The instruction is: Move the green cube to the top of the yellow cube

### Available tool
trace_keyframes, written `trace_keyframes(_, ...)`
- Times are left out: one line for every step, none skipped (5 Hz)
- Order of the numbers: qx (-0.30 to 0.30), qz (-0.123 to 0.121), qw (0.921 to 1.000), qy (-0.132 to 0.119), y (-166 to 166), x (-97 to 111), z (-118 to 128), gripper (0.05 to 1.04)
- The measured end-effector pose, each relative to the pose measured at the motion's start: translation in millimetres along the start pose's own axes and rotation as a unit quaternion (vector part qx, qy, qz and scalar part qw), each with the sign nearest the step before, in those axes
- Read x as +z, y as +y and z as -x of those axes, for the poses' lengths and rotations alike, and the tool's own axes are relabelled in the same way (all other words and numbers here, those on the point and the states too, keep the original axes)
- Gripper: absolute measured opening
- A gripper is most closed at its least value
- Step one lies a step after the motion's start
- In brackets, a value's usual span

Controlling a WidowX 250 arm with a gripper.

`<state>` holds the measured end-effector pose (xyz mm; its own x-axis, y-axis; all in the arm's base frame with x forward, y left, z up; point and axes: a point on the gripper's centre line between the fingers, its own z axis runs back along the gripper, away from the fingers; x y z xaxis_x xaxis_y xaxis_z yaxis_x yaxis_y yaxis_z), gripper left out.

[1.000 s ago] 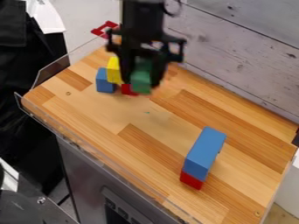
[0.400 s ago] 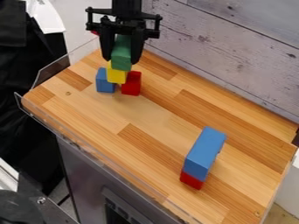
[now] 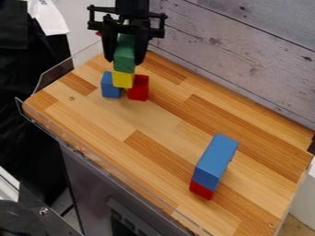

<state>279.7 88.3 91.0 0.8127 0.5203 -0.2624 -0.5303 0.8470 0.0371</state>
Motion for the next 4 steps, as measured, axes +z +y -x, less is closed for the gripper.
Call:
trace_keyframes(0.008, 0.001, 0.9999, 0.009, 4.2, -0.7, 1.4, 0.565)
trace_keyframes(0.014, 0.001, 0.9998, 0.010, 5.2, -0.3, 1.6, 0.565)
trace_keyframes(0.014, -0.002, 0.9998, 0.017, 5.8, -2.9, 1.7, 0.565)
trace_keyframes(0.013, -0.003, 0.9997, 0.019, 5.7, -4.6, 1.1, 0.565)
